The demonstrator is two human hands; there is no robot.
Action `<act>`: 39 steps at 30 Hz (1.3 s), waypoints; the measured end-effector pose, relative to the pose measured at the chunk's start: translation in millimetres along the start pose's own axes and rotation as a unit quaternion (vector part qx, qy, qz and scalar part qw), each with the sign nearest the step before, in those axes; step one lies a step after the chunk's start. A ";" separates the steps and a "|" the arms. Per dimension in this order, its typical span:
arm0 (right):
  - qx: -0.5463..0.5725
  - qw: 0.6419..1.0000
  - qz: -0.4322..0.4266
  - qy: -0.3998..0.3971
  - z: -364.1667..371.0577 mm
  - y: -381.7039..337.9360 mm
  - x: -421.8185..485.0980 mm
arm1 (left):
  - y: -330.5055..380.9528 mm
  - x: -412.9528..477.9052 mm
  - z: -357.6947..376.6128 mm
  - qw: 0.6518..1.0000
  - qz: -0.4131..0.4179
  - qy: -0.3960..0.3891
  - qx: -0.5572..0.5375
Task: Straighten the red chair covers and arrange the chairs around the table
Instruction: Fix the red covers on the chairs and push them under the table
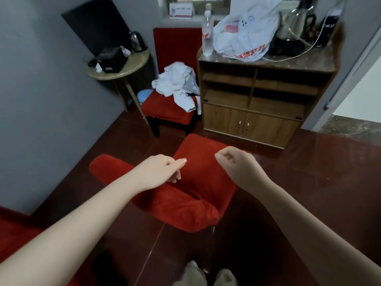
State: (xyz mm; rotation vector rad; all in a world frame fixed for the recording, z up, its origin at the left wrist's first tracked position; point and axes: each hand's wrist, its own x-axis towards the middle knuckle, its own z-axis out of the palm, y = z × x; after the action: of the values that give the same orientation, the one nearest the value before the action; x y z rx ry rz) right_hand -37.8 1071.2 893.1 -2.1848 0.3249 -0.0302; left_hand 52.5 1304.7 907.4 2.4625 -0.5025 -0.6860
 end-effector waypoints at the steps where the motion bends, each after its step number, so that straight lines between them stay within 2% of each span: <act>1: -0.004 1.000 0.001 -0.005 -8.7 -2.7 0.1 | 4.0 1.1 -5.5 1.000 0.008 -0.009 -0.007; 6: -0.060 0.998 0.028 0.005 -50.7 -10.8 -0.8 | 31.6 25.9 -35.2 0.994 0.059 -0.014 0.096; 9: -0.121 0.991 0.050 0.024 -73.0 -12.9 -9.0 | 57.9 44.9 -56.6 0.983 0.119 0.000 0.139; 14: -0.180 0.978 0.058 0.092 -106.4 -28.1 -36.6 | 113.1 58.7 -79.8 0.965 0.225 0.007 0.135; 19: -0.197 0.962 0.076 0.175 -136.6 -43.5 -80.8 | 171.9 57.1 -73.3 0.932 0.334 -0.012 0.140; 26: -0.180 0.935 0.139 0.271 -170.6 -40.6 -160.8 | 260.7 32.2 -34.6 0.870 0.462 -0.081 0.151; 31: -0.175 0.901 0.230 0.323 -196.0 -7.9 -240.9 | 328.0 11.9 14.5 0.820 0.532 -0.139 0.162; 39: -0.154 0.844 0.349 0.377 -239.5 52.8 -356.5 | 425.1 -13.8 125.6 0.764 0.584 -0.219 0.162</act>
State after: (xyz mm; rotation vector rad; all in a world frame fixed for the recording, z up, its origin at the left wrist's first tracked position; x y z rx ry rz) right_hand -427.1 938.8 1028.1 -2.1380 1.6539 -0.4657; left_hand -116.0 926.4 1066.2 1.6409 -2.2074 -0.5964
